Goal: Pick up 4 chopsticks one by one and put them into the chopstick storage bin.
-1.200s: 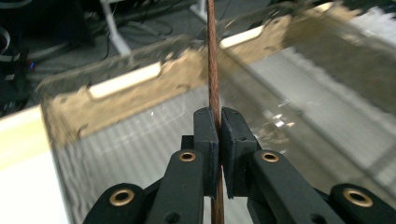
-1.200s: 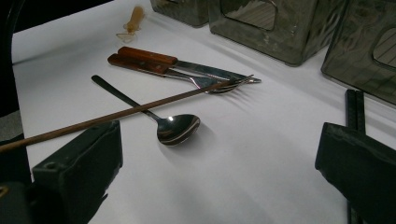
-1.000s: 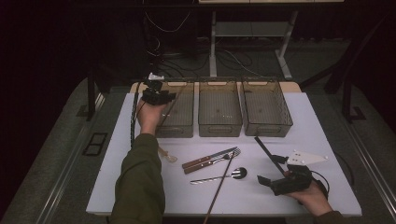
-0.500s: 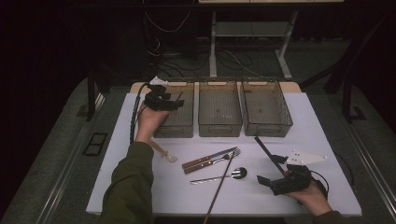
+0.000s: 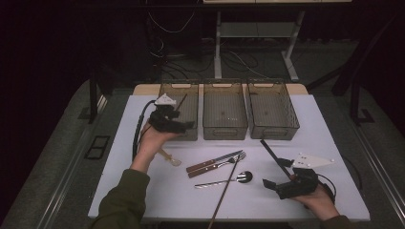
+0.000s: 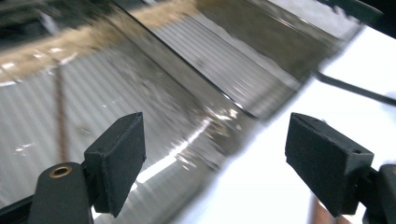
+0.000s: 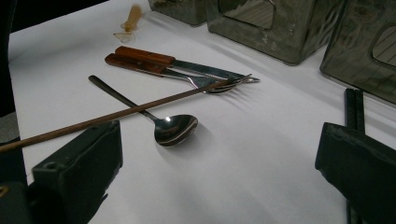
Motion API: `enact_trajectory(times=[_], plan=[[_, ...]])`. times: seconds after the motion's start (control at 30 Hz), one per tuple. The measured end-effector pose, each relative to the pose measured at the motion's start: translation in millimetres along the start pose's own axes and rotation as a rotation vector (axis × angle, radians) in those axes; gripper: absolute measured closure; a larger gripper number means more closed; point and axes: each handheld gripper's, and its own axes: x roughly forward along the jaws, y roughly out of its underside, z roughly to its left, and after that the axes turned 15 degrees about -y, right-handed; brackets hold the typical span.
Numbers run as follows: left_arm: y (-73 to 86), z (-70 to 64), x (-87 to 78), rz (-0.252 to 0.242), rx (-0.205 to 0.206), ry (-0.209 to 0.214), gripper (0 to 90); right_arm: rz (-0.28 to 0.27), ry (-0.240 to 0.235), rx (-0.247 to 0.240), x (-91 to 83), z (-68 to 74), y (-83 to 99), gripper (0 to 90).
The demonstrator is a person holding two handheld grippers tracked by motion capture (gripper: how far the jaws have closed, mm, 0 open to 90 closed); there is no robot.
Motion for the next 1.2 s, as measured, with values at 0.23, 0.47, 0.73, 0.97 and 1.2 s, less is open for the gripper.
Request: enact_trajectory(times=[0.23,0.47,0.73,0.97,1.2], plan=[[24.0,-32.3,-12.8,-0.005,0.003,0.053,23.1,0.003,0.002,-0.002,0.3,0.3,0.2,1.0],[43.7,-66.2,-22.1,0.001,0.045,0.092,38.6,0.002,0.004,-0.002,0.2,1.4,0.3,1.0],[64.4,-111.4,-22.5,0.042,0.140,0.171,57.9,0.004,0.004,-0.006,0.7,2.5,0.3,1.0],[73.9,-140.1,-18.9,0.071,0.181,0.221,66.9,0.010,0.009,-0.006,1.1,2.2,0.5,1.0],[78.5,-157.7,-10.2,0.111,0.213,0.256,72.2,0.010,0.008,-0.010,1.0,2.7,0.3,1.0]])
